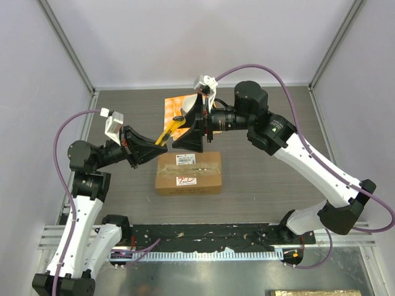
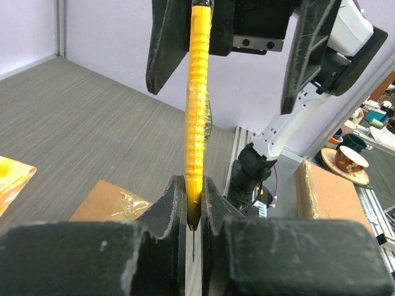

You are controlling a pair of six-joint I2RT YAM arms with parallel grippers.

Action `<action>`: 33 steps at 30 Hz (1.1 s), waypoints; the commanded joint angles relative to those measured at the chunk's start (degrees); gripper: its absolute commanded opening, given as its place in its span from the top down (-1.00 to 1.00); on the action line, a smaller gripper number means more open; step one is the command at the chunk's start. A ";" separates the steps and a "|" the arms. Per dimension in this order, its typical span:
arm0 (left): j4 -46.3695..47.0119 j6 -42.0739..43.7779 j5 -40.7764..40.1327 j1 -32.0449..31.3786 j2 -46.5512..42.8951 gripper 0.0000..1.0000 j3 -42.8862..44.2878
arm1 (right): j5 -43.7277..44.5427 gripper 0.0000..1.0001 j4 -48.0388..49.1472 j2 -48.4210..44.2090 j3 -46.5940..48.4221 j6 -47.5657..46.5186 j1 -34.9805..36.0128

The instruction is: Unpack the express box

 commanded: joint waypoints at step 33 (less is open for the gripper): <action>-5.77 7.39 -0.56 -0.88 0.03 -0.04 1.47 | 4.00 0.99 6.40 4.11 1.71 1.33 3.51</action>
